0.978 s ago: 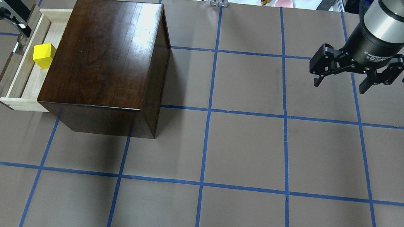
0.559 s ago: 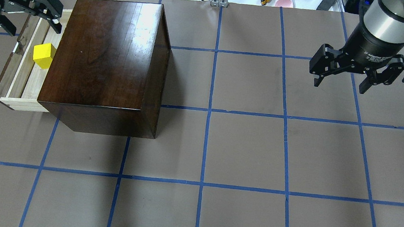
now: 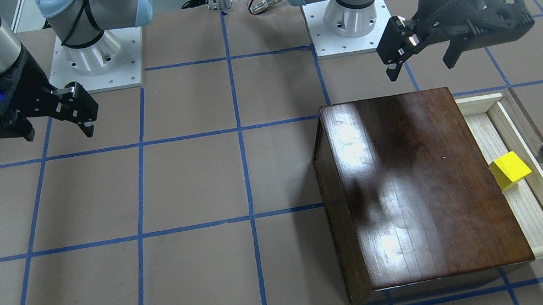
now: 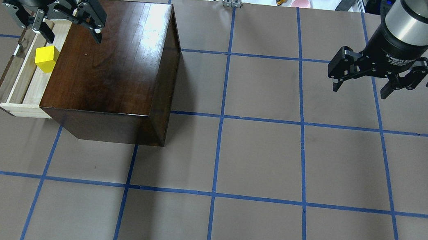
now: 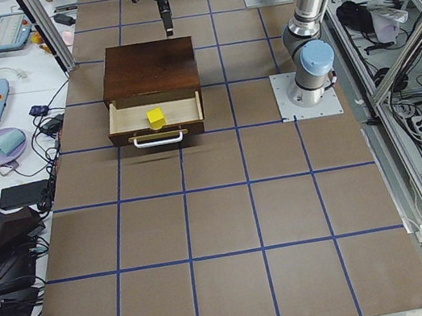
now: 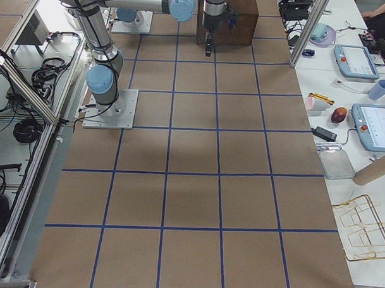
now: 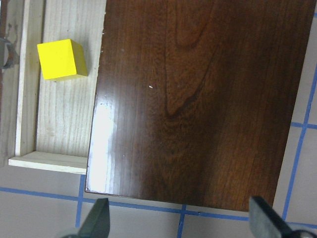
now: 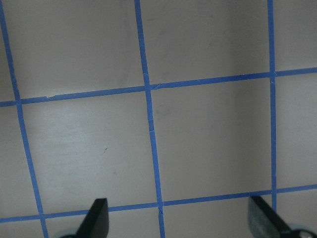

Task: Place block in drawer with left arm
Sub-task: 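Raise the left gripper and move it over the cabinet top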

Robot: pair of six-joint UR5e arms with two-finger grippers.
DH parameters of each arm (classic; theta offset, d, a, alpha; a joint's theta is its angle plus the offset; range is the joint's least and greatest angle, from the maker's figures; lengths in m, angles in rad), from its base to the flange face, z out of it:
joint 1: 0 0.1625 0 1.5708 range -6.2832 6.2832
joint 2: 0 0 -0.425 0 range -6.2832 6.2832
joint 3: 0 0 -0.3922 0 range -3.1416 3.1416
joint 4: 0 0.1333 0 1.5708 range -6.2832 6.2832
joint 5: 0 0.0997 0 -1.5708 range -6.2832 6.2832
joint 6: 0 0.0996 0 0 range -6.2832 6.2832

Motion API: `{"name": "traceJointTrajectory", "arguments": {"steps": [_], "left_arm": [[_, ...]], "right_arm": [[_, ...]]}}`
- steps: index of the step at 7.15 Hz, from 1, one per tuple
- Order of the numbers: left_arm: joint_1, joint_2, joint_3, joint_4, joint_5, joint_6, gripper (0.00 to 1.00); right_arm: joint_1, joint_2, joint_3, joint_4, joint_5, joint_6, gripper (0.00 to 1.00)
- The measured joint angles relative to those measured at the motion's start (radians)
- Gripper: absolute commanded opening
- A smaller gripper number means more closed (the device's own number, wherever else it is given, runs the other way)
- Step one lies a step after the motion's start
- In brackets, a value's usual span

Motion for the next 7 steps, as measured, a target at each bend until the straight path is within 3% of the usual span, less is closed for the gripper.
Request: {"name": "traceJointTrajectory", "arguments": {"steps": [7], "left_arm": [[-0.015,-0.011,0.001,0.013,0.001,0.012,1.0]], "right_arm": [[0.0,0.0,0.0,0.0,0.0,0.0,1.0]]}}
